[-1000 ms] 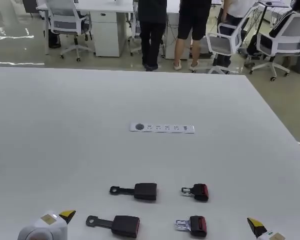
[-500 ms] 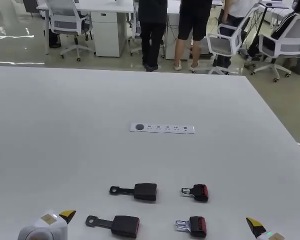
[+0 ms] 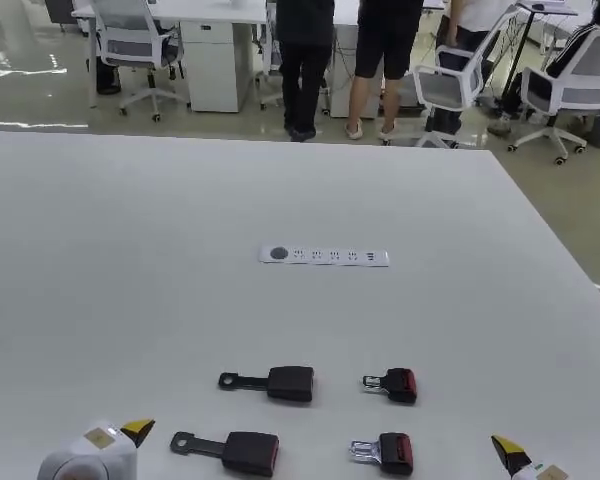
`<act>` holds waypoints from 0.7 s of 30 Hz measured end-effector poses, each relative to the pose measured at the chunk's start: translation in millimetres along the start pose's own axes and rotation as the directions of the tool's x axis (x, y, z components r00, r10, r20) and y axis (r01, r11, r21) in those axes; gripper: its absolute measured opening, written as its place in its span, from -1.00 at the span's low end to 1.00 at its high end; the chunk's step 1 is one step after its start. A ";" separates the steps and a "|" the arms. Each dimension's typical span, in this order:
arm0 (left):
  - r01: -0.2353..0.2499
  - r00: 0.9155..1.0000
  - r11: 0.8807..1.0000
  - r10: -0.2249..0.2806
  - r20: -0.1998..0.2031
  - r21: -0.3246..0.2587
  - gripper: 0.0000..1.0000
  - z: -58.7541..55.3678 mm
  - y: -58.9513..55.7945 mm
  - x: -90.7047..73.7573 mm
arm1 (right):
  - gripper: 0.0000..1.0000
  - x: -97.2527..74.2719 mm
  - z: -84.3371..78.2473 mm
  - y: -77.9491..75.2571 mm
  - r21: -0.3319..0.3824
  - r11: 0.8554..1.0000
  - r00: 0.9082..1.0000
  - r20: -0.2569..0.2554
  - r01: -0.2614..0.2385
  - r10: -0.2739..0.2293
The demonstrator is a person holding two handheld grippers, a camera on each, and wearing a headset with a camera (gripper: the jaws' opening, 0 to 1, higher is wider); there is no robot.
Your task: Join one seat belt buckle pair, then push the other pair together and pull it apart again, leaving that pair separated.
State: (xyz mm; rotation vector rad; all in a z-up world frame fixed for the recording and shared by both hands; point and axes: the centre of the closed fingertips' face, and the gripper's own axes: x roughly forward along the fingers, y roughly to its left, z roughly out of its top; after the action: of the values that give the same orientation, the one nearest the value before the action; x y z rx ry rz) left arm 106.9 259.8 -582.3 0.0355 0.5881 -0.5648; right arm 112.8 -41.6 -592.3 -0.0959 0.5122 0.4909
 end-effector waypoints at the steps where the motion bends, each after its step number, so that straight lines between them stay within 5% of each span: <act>1: 0.000 1.000 1.000 0.000 -0.003 0.001 0.82 -0.5 0.1 0.6 | 0.96 0.1 0.4 0.5 0.000 1.000 1.000 -0.001 -0.003 0.003; 21: 0.028 0.999 1.000 -0.028 -0.032 0.011 0.80 -1.5 2.9 14.5 | 0.96 17.5 1.8 0.6 -0.002 0.999 0.999 -0.025 -0.042 0.041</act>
State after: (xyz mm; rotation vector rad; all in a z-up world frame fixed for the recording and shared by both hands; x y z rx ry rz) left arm 117.5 255.4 -591.7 0.0473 0.6172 -0.5955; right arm 126.6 -33.3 -599.3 -0.0943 0.5386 0.5316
